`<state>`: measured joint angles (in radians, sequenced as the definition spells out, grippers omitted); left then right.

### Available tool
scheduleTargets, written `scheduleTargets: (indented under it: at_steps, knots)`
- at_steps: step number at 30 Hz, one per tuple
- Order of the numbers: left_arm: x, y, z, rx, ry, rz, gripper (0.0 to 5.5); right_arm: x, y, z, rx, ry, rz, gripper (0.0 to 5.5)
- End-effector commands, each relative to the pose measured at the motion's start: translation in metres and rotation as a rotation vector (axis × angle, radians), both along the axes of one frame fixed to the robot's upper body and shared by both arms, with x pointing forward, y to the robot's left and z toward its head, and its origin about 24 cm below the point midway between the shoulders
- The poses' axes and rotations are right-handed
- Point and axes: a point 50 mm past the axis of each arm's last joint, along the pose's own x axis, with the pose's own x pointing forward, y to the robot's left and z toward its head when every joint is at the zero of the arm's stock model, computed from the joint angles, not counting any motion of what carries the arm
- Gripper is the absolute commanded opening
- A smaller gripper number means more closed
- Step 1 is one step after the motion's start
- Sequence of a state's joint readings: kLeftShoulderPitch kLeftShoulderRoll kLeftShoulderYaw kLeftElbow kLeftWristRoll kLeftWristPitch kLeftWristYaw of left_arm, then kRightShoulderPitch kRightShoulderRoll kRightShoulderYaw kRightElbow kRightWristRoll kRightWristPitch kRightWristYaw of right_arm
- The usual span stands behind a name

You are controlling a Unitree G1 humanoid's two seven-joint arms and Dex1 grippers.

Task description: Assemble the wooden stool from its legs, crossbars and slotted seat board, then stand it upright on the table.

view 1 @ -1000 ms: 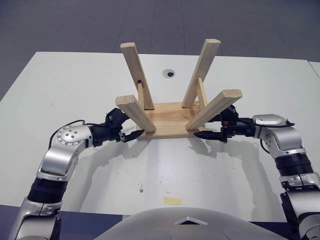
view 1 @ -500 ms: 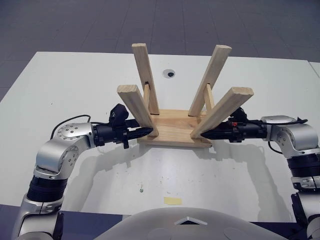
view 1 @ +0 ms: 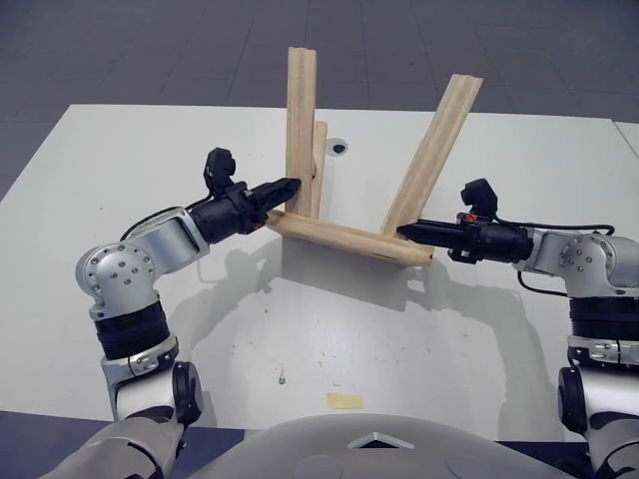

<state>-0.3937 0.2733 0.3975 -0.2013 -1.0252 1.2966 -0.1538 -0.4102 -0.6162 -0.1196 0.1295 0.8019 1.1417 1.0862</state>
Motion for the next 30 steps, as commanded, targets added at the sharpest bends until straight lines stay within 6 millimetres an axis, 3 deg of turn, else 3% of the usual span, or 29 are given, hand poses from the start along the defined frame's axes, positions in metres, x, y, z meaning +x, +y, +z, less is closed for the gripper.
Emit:
scheduleTargets:
  at_steps: [1, 6, 9, 11, 14, 16, 20, 24, 30]
  knots:
    - [-0.004, 0.006, -0.005, -0.023, 0.024, 0.041, 3.29, 0.011, -0.016, -0.009, -0.083, -0.025, -0.142, 2.94]
    - [-0.003, 0.035, 0.015, -0.038, -0.186, 0.174, 4.06, 0.016, -0.042, -0.013, -0.116, -0.113, -0.289, 3.71]
    - [-0.019, 0.040, 0.034, 0.066, -0.340, -0.021, 4.61, 0.007, -0.061, 0.005, -0.194, -0.227, -0.274, 4.27]
    - [-0.032, 0.044, 0.036, 0.166, -0.397, -0.184, 4.93, 0.001, -0.073, 0.016, -0.211, -0.263, -0.280, 4.58]
    - [-0.039, 0.049, 0.022, 0.330, -0.379, -0.359, 5.40, -0.001, -0.082, 0.016, -0.198, -0.249, -0.287, 5.08]
    - [-0.031, 0.044, 0.008, 0.442, -0.375, -0.458, 5.40, 0.000, -0.086, 0.007, -0.286, -0.272, -0.278, 5.39]
    - [-0.003, 0.034, -0.019, 0.792, -0.477, -0.591, 5.40, -0.014, -0.079, -0.025, -0.605, -0.372, 0.024, 5.39]
    - [0.017, 0.022, -0.013, 0.827, -0.602, -0.627, 5.40, -0.014, -0.070, -0.029, -0.608, -0.456, 0.100, 5.39]
    - [0.025, 0.019, -0.017, 0.829, -0.630, -0.663, 5.40, -0.006, -0.046, -0.024, -0.494, -0.531, 0.074, 5.39]
